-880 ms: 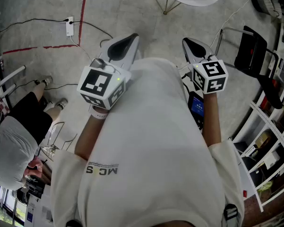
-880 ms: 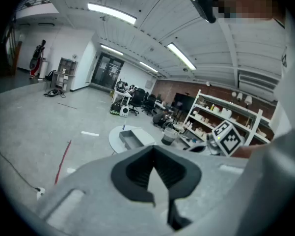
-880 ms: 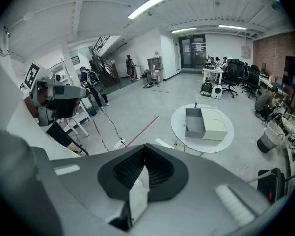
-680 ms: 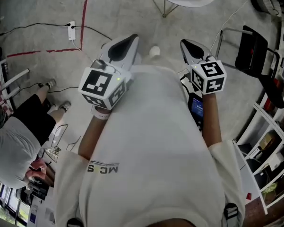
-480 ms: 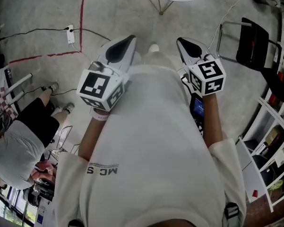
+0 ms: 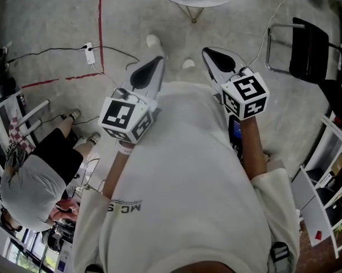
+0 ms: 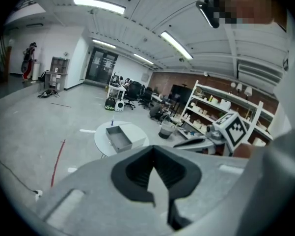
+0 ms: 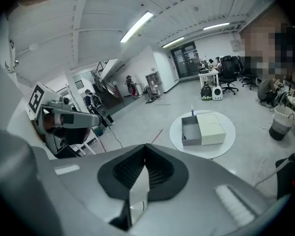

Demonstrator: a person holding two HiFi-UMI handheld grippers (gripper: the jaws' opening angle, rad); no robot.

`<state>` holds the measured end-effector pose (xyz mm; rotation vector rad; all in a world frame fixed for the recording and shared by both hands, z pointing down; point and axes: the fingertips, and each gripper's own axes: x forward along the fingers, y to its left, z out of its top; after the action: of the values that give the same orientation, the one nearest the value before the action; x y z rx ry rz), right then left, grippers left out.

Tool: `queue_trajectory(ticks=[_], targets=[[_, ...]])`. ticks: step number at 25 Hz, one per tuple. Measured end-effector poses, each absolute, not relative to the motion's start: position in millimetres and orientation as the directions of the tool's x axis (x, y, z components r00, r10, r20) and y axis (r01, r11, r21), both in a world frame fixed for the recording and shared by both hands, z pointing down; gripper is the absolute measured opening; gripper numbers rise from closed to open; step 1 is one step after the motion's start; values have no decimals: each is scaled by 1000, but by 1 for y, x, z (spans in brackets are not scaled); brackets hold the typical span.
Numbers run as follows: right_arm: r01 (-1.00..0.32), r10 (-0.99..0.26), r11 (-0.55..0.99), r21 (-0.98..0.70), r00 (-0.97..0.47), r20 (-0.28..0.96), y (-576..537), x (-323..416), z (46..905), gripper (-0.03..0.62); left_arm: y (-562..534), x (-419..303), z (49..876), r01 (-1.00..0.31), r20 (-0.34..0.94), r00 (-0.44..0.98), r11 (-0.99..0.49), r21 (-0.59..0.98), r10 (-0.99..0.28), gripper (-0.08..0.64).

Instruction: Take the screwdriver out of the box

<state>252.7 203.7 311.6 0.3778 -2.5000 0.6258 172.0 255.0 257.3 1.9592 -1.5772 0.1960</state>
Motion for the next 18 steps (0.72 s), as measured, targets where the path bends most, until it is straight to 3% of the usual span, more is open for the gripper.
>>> queue_trajectory(ticks=[5,13,18], targets=[[-381,-124,858,-344,-805,580,159,213,321,2,198,131,270,-914,457,300,-116,388,-838,2],[-512,-197,786,-346,-738,645,41,118,327,2,52,15,272,-872,464,444,-249,422,-767,2],[-661,-339,676,-326,-671,659,-28,61,328,2,-20,-57,289,-826,477,548,-356,437,-687,2]])
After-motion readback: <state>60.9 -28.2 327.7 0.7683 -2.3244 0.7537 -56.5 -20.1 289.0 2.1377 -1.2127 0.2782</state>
